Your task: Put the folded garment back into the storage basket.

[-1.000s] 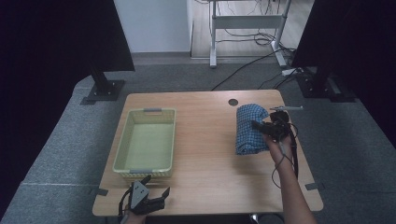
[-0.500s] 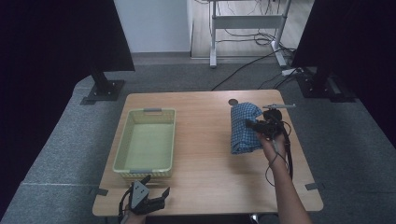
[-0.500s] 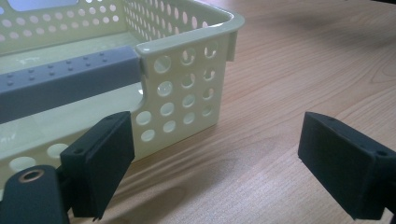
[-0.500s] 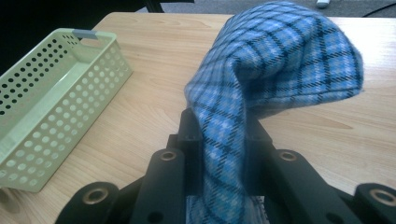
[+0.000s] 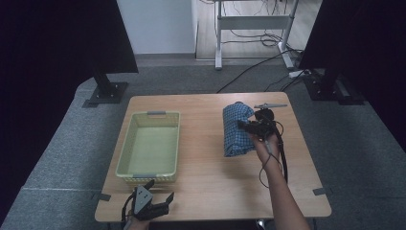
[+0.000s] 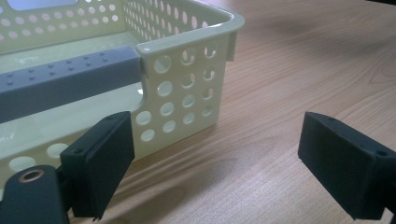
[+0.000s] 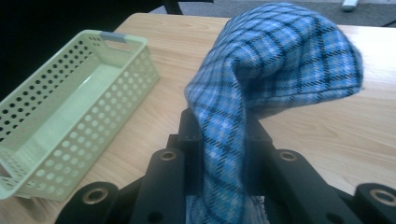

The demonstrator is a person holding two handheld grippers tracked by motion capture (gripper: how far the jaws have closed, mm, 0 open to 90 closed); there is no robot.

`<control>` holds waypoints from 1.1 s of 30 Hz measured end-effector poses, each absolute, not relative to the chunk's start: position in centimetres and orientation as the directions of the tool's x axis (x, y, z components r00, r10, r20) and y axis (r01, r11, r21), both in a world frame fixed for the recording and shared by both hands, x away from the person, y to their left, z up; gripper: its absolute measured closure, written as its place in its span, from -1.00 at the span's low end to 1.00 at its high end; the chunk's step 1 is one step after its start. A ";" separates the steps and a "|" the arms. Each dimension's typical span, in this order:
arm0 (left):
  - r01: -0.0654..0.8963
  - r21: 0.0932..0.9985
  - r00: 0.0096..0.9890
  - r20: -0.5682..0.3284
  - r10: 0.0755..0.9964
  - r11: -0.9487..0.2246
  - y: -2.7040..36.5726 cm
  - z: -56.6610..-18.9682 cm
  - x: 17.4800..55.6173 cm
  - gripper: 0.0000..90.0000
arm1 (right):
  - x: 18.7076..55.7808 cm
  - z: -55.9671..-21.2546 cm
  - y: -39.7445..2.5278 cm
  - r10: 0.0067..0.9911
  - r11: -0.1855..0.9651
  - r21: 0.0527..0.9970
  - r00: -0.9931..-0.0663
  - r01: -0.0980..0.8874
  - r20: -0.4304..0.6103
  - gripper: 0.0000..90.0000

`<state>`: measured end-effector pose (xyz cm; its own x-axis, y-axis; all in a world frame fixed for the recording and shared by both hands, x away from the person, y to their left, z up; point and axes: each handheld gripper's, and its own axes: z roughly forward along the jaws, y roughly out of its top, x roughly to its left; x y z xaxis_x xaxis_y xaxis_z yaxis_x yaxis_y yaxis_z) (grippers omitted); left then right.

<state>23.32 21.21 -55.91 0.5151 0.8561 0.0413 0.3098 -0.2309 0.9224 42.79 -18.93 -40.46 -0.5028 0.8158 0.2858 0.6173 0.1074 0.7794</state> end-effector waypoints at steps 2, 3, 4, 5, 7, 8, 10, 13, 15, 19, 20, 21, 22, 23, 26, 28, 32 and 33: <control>0.309 0.922 0.514 0.042 0.857 -0.231 21.2 -55.9 23.3 -0.76 | 42.9 -40.4 -18.2 0.810 0.113 0.782 -0.513 0.613 0.285 0.66; 0.310 0.922 0.514 0.041 0.857 -0.230 21.2 -55.9 23.3 -0.76 | 43.0 -40.4 -17.6 0.805 0.117 0.782 -0.519 0.612 0.287 0.66; 0.309 0.923 0.515 0.041 0.856 -0.230 21.2 -55.9 23.3 -0.76 | 43.0 -40.4 -17.6 0.805 0.117 0.782 -0.519 0.612 0.287 0.66; 0.309 0.923 0.515 0.040 0.856 -0.229 21.3 -55.9 23.3 -0.76 | 43.1 -40.3 -16.9 0.800 0.123 0.781 -0.527 0.612 0.287 0.66; 0.310 0.923 0.515 0.040 0.857 -0.229 21.3 -55.9 23.3 -0.76 | 43.1 -40.3 -16.6 0.797 0.124 0.781 -0.530 0.613 0.289 0.66; 0.309 0.923 0.516 0.040 0.856 -0.229 21.3 -55.9 23.3 -0.76 | 43.2 -40.3 -16.3 0.794 0.127 0.780 -0.534 0.613 0.290 0.66; 0.311 0.922 0.515 0.040 0.856 -0.230 21.2 -55.9 23.3 -0.76 | 43.2 -40.2 -15.5 0.787 0.133 0.783 -0.545 0.608 0.290 0.66; 0.309 0.923 0.517 0.038 0.855 -0.228 21.3 -55.9 23.3 -0.76 | 43.3 -40.1 -14.7 0.778 0.127 0.784 -0.551 0.607 0.300 0.66; 0.310 0.923 0.516 0.039 0.856 -0.229 21.3 -55.9 23.3 -0.76 | 43.3 -40.1 -14.2 0.774 0.125 0.784 -0.555 0.607 0.306 0.66; 0.317 0.921 0.511 0.037 0.859 -0.228 21.3 -55.9 23.3 -0.76 | 43.4 -40.0 -12.9 0.765 0.135 0.785 -0.567 0.605 0.305 0.66; 0.317 0.921 0.511 0.037 0.859 -0.228 21.3 -55.9 23.3 -0.76 | 43.4 -40.0 -12.6 0.763 0.137 0.785 -0.569 0.604 0.305 0.66; 0.313 0.922 0.513 0.036 0.857 -0.227 21.3 -55.9 23.3 -0.76 | 43.5 -40.0 -12.3 0.759 0.139 0.785 -0.574 0.603 0.306 0.65; 0.313 0.922 0.513 0.036 0.857 -0.227 21.3 -55.9 23.3 -0.76 | 43.5 -40.0 -12.3 0.759 0.139 0.785 -0.574 0.603 0.306 0.65; 0.314 0.922 0.513 0.037 0.858 -0.227 21.3 -55.9 23.3 -0.76 | 43.5 -39.9 -11.7 0.753 0.140 0.786 -0.580 0.603 0.311 0.66; 0.314 0.922 0.512 0.036 0.858 -0.226 21.3 -55.9 23.3 -0.76 | 43.6 -39.8 -11.1 0.748 0.145 0.786 -0.587 0.601 0.311 0.65; 0.313 0.923 0.514 0.034 0.857 -0.224 21.3 -55.9 23.3 -0.76 | 43.6 -39.7 -10.5 0.742 0.153 0.786 -0.594 0.599 0.309 0.65; 0.316 0.922 0.510 0.035 0.859 -0.225 21.3 -55.9 23.3 -0.76 | 43.7 -39.6 -9.5 0.729 0.154 0.787 -0.606 0.597 0.317 0.65; 0.316 0.922 0.512 0.034 0.858 -0.225 21.3 -55.9 23.3 -0.76 | 43.8 -39.5 -9.2 0.724 0.153 0.789 -0.611 0.596 0.321 0.66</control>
<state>23.33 21.31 -55.90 0.5120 0.8583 0.0337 0.3160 -0.2246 0.9218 43.79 -9.15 -39.45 -0.6107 0.7241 0.3206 0.5956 0.1532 0.7885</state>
